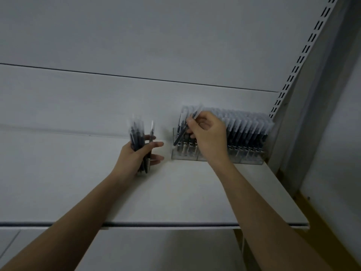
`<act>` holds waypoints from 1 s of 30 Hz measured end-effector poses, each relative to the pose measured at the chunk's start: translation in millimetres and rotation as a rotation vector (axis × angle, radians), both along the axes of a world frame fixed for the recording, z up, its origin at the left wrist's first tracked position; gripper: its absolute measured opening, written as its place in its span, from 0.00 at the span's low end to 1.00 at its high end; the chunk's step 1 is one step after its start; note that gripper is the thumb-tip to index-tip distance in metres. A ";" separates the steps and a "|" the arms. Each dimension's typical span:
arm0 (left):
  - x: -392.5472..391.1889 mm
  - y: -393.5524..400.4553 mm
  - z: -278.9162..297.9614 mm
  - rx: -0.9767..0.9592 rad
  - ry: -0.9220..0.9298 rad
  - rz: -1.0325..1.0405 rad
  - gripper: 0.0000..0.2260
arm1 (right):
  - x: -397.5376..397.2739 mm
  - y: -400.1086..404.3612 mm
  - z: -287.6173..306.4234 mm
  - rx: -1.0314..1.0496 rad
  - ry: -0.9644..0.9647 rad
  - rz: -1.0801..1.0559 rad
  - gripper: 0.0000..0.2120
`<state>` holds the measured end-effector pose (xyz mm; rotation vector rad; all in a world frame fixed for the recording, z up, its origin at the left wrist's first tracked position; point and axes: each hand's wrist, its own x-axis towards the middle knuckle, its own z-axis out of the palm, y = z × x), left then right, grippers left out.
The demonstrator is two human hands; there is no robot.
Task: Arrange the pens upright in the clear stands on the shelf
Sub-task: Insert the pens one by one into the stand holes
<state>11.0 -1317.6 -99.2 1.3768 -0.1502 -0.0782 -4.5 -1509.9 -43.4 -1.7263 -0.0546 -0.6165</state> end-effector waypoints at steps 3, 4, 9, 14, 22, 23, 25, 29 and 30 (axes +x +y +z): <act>-0.9 -3.1 -0.7 -0.009 -0.011 -0.021 0.11 | 7.5 1.9 11.1 -0.142 -0.035 -0.084 0.03; -2.1 -4.0 -0.4 -0.009 -0.012 -0.046 0.11 | 9.4 2.5 13.1 -0.192 -0.034 -0.106 0.03; -8.6 -2.2 0.0 -0.041 0.033 -0.151 0.11 | 15.2 6.7 11.0 -0.380 -0.012 -0.173 0.04; -11.6 1.5 0.1 -0.130 0.112 -0.225 0.13 | 16.5 9.7 11.3 -0.377 -0.011 -0.183 0.04; -19.3 3.8 4.1 -0.190 0.134 -0.247 0.15 | 17.7 16.4 -17.0 -0.540 0.157 -0.148 0.08; -19.9 3.8 4.5 -0.186 0.133 -0.248 0.14 | 17.7 16.9 -21.4 -0.509 0.154 -0.155 0.09; -20.9 3.9 5.5 -0.173 0.138 -0.247 0.12 | 14.5 18.8 -28.2 -0.430 0.142 -0.162 0.11; -22.0 3.7 6.6 -0.164 0.170 -0.256 0.08 | -3.6 25.6 -48.9 -0.242 0.034 -0.138 0.06; -22.3 3.6 7.1 -0.164 0.176 -0.258 0.09 | -8.7 29.2 -54.7 -0.184 0.044 -0.081 0.05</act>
